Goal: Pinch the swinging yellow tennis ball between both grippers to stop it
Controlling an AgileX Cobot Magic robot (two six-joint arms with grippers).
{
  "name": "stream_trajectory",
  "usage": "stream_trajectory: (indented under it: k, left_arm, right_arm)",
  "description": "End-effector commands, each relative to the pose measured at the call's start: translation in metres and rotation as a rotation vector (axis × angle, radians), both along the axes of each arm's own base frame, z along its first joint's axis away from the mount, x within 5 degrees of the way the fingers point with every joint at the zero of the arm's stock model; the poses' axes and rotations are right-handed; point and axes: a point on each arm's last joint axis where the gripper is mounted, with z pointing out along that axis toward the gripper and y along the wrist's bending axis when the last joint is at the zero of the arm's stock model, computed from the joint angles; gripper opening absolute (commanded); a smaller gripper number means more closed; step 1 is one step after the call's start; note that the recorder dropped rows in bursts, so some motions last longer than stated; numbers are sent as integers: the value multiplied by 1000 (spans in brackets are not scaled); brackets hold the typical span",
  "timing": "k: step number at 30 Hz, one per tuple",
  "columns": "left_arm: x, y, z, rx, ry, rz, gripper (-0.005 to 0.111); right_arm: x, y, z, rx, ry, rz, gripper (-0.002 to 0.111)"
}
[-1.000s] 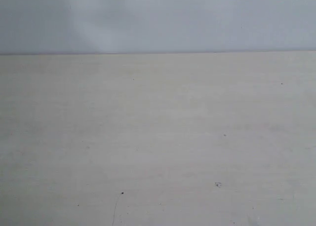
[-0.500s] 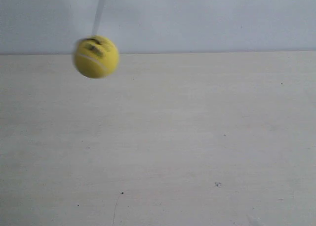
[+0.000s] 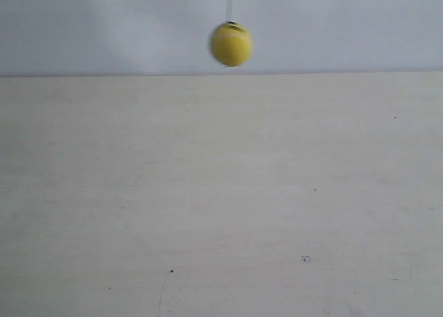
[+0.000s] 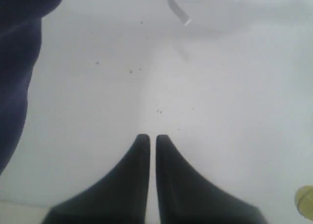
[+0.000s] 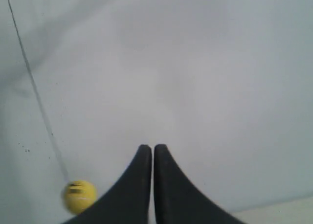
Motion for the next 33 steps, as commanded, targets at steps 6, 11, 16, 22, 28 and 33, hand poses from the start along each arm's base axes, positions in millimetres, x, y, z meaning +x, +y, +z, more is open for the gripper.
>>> stream_trajectory:
  k: [6, 11, 16, 22, 28, 33]
  left_arm:
    - [-1, -5, 70, 13, -129, -66, 5]
    - [54, -16, 112, 167, 89, -185, 5]
    - [115, -22, 85, 227, 331, -328, 5]
    - [152, -21, 51, 315, 474, -367, 5]
    - [158, -19, 47, 312, 478, -355, 5]
    - [161, -27, 45, 331, 434, -447, 5]
  right_arm:
    - [12, 3, 61, -37, -79, 18, 0]
    - [92, 15, 75, -229, 186, 98, 0]
    - [138, 26, 33, -402, 361, 207, 0]
    - [161, 40, 5, -512, 348, 365, 0]
    - [169, 42, -3, -551, 340, 383, 0]
    - [178, 42, -6, -561, 356, 385, 0]
